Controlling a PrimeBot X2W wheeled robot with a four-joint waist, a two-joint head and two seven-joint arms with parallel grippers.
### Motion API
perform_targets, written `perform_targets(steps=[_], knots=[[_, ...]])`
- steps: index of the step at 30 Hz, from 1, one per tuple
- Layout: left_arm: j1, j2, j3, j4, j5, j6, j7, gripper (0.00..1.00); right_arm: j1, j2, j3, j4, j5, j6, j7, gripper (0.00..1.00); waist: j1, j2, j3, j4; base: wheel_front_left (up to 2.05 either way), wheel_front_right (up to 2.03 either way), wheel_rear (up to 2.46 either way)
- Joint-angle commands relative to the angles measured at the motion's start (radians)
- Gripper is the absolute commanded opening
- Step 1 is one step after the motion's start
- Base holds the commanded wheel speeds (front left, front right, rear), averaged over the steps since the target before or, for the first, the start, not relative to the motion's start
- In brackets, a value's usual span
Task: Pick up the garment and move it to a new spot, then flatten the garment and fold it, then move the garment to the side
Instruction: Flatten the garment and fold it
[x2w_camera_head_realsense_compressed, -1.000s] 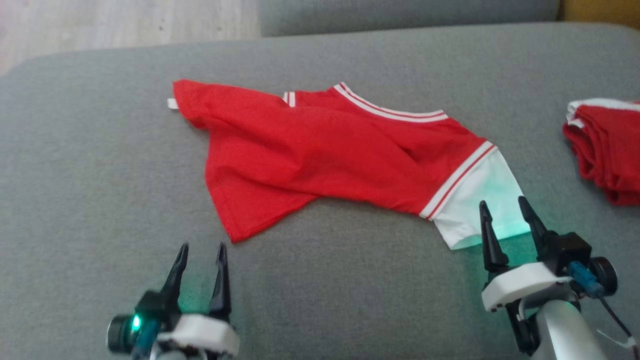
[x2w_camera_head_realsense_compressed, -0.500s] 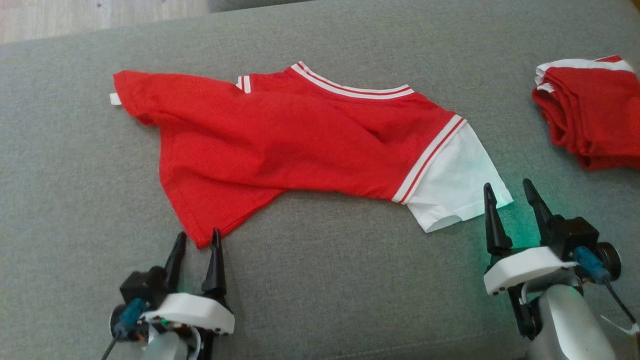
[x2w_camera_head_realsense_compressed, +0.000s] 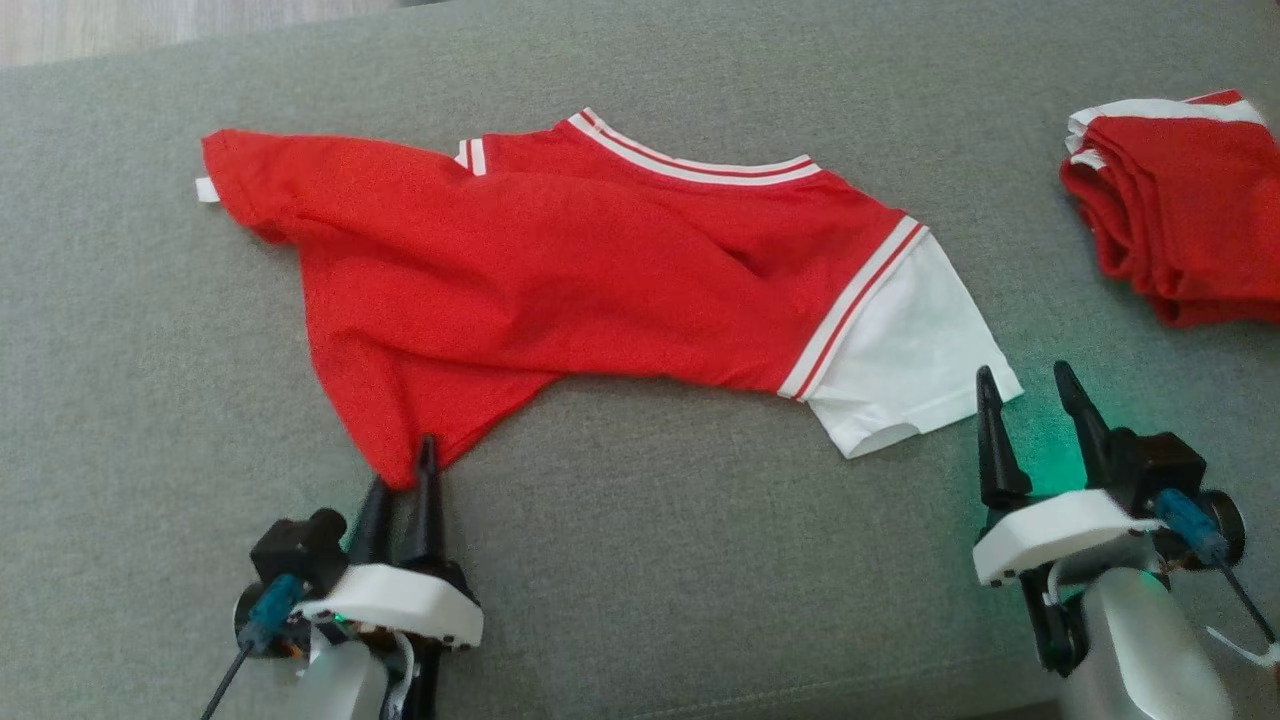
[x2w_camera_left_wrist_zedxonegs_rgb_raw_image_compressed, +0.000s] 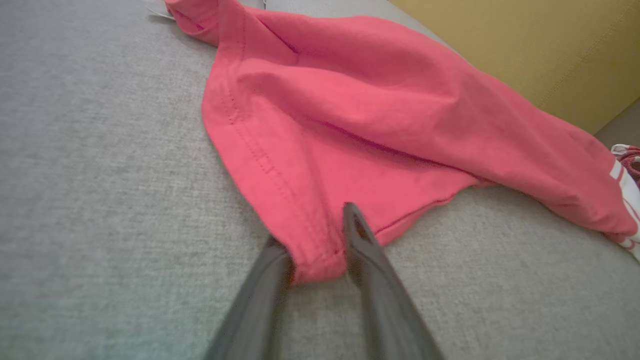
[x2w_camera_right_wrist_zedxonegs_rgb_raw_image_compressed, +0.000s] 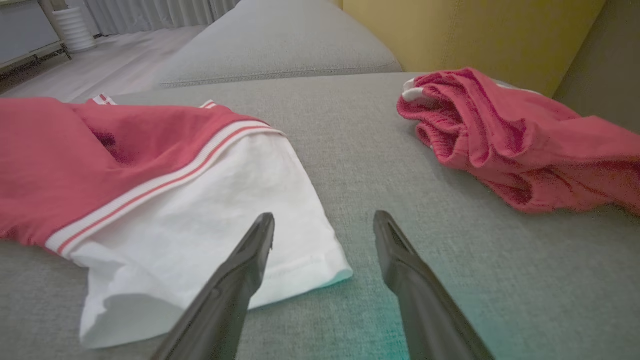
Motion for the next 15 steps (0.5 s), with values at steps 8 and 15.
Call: perform_targets(steps=[8, 15], knots=[[-0.002, -0.005, 0.022, -0.036, 0.011, -0.015, 0.008, 0.00, -0.061, -0.004, -0.032, 0.072, 0.005, -0.001, -0.007, 1.00, 0.0000, 0.0000, 0.008, 0.033, 0.00, 0.00, 0.00], [-0.001, -0.005, 0.024, -0.052, 0.025, -0.015, 0.008, 0.00, -0.123, -0.004, -0.042, 0.243, -0.011, -0.001, -0.007, 1.00, 0.0000, 0.0000, 0.021, 0.059, 0.00, 0.00, 0.00]])
